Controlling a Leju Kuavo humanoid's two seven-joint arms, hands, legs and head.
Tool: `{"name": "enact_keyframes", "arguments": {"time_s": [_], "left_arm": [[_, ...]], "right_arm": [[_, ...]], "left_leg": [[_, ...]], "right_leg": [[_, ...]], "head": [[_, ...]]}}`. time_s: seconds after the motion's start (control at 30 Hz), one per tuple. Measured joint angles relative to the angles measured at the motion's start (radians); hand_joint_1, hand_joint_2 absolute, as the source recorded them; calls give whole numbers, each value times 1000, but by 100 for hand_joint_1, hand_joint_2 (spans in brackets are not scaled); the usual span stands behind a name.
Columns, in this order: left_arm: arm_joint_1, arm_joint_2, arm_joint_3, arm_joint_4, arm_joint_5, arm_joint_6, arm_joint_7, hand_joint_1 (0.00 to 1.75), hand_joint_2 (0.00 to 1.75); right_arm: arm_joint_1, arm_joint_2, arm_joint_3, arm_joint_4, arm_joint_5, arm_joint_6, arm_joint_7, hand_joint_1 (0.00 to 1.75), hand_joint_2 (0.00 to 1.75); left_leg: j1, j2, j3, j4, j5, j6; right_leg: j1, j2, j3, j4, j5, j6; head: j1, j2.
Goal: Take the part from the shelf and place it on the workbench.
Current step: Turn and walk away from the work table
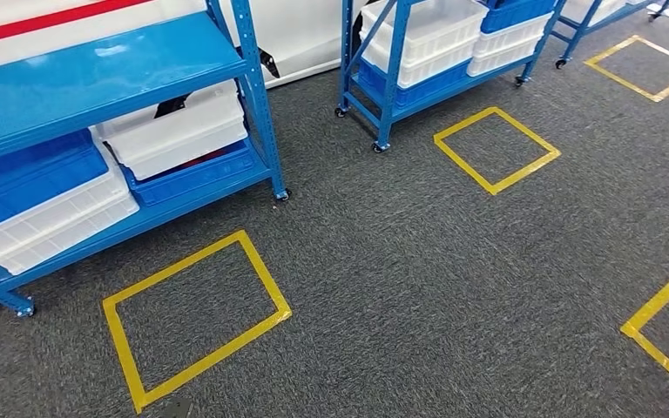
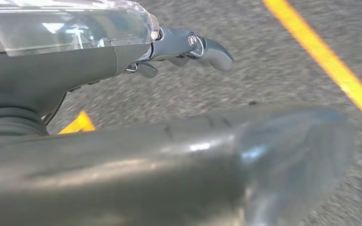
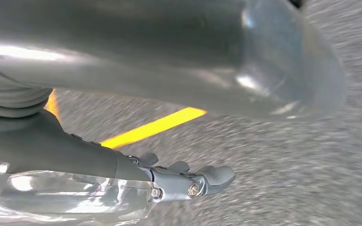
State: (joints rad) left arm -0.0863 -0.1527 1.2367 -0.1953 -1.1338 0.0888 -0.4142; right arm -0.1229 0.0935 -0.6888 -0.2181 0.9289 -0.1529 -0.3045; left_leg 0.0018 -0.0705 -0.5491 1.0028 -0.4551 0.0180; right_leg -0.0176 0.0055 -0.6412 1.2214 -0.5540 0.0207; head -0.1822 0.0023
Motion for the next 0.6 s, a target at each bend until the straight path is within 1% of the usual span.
{"name": "enact_keyframes", "arguments": {"time_s": [0.03,0.07,0.1,0.13,0.17,0.2,0.23,0.27,0.3,0.33,0.37,0.4,0.43,0.47,0.5,0.53,0.57,0.6], "left_arm": [[1,0,2,0,8,4,11,0,0],[1,1,4,0,17,9,22,0,0],[0,1,7,0,24,14,30,0,0],[1,1,10,0,32,19,37,0,0],[2,1,14,0,37,24,44,0,0],[5,2,18,0,42,28,48,0,0],[7,2,23,0,46,31,52,0,0],[8,3,27,0,48,33,55,0,0],[7,3,31,0,50,35,56,0,0],[6,3,32,0,53,36,58,0,0],[4,3,33,0,56,36,58,0,0],[3,4,34,0,58,36,59,0,0],[3,5,35,0,59,35,58,0,0],[4,7,36,0,60,35,57,0,0],[5,10,37,0,60,35,55,0,0],[5,14,40,0,61,35,51,0,0],[4,17,42,0,61,34,46,0,0],[2,21,44,0,61,33,39,0,0]], "right_arm": [[9,0,10,2,24,-15,33,0,0],[19,0,21,4,49,-29,67,0,0],[28,1,33,7,70,-39,98,0,0],[35,2,44,9,85,-46,130,0,0],[40,3,52,11,93,-48,162,0,0],[44,6,58,13,97,-47,195,0,0],[48,8,62,13,97,-44,225,0,0],[52,10,63,14,97,-41,251,0,0],[56,12,64,14,96,-37,270,0,0],[61,12,64,15,93,-35,289,0,0],[65,13,64,15,87,-33,304,0,0],[69,13,64,15,78,-32,314,0,0],[71,13,63,15,67,-34,318,0,0],[73,13,61,15,57,-39,315,0,0],[73,13,58,15,45,-45,304,0,0],[74,13,53,15,34,-53,290,0,0],[74,13,47,15,21,-62,272,0,0],[74,13,38,15,5,-71,250,0,0]], "left_leg": [[1,-13,0,4,-3,-4],[1,-25,-3,11,-7,-10],[1,-35,-8,16,-10,-16],[2,-45,-12,19,-11,-22],[3,-54,-17,19,-11,-29],[5,-59,-18,18,-11,-35],[5,-48,-21,23,-16,-41],[4,-25,-30,45,-30,-45],[4,4,-49,88,-55,-49],[3,33,-79,150,-87,-52],[5,49,-114,220,-118,-55],[6,57,-143,277,-137,-57],[7,60,-156,302,-138,-57],[7,63,-149,287,-119,-56],[6,70,-121,232,-85,-52],[3,91,-83,156,-51,-45],[-2,113,-49,89,-26,-37],[-8,130,-27,43,-12,-29]], "right_leg": [[-4,21,28,-67,34,0],[-6,42,51,-125,57,0],[-7,58,65,-160,67,-2],[-6,67,69,-171,64,-6],[-4,60,69,-175,64,-11],[-4,48,71,-177,65,-18],[-4,38,74,-181,66,-26],[-4,27,77,-185,67,-33],[-5,14,79,-188,67,-39],[-2,2,81,-189,66,-43],[1,-13,82,-189,64,-46],[3,-27,83,-189,62,-47],[6,-41,84,-189,60,-47],[7,-54,87,-189,57,-47],[8,-66,91,-189,54,-46],[10,-76,96,-189,51,-45],[12,-87,101,-189,48,-42],[13,-96,104,-189,45,-38]], "head": [[0,0],[0,0],[0,0],[0,0],[0,0],[0,0],[0,0],[0,0],[0,0],[0,0],[0,0],[0,0],[0,0],[0,0],[0,0],[0,0],[0,0],[0,0]]}}
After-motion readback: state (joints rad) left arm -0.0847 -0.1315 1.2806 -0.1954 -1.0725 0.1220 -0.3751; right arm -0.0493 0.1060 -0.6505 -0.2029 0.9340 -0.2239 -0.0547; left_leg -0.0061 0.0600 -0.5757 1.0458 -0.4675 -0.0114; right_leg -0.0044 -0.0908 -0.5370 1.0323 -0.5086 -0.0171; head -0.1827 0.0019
